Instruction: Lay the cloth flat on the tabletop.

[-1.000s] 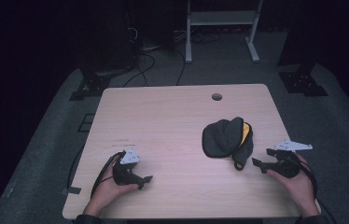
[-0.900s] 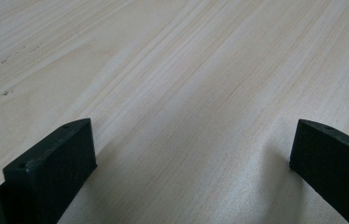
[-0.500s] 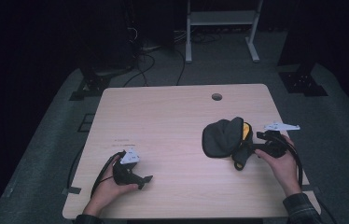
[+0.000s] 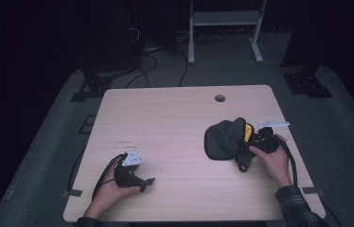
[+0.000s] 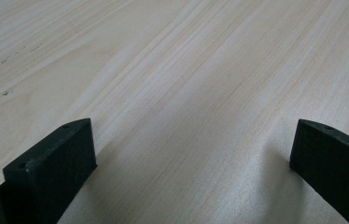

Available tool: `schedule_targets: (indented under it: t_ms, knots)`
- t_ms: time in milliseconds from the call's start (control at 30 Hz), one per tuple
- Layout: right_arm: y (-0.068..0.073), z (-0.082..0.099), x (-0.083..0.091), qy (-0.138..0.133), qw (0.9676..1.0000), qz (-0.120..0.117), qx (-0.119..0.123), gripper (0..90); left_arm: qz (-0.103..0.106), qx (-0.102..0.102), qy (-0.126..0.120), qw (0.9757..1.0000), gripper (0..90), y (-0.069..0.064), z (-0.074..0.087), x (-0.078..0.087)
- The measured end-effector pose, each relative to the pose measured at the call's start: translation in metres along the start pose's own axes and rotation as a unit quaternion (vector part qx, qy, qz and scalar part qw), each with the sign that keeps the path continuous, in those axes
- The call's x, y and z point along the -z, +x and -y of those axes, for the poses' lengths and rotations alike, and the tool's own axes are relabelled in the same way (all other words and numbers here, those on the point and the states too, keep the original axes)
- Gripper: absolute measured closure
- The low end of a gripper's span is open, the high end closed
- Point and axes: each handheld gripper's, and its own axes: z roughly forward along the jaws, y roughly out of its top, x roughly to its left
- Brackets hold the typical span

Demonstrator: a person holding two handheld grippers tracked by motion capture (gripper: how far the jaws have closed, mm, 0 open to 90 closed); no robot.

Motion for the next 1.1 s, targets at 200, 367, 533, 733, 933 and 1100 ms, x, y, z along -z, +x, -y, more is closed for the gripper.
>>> schedule_targets:
  t_ms: [200,367,533,733,933,1100]
  knots:
    - [0.004,0.000,0.007,0.002,0.9997,-0.020,0.016,58.3,0.000,0.000,0.000,1.0000,0.0,0.000,0.000,0.000]
    - [0.014,-0.002,0.014,-0.006,0.9991,-0.033,0.025,70.0,0.000,0.000,0.000,1.0000,0.0,0.000,0.000,0.000]
    - [0.032,-0.007,0.023,-0.019,0.9969,-0.063,0.042,70.9,0.000,0.000,0.000,1.0000,0.0,0.000,0.000,0.000]
    - [0.072,-0.009,0.029,-0.022,0.9901,-0.116,0.077,71.0,0.000,0.000,0.000,1.0000,0.0,0.000,0.000,0.000]
    - [0.117,-0.006,0.025,-0.011,0.9797,-0.167,0.110,70.9,0.000,-0.001,0.000,1.0000,0.0,0.000,0.000,0.000]
    - [0.149,0.000,0.012,0.006,0.9707,-0.198,0.137,70.7,0.001,-0.001,0.000,1.0000,0.0,0.000,0.000,0.000]
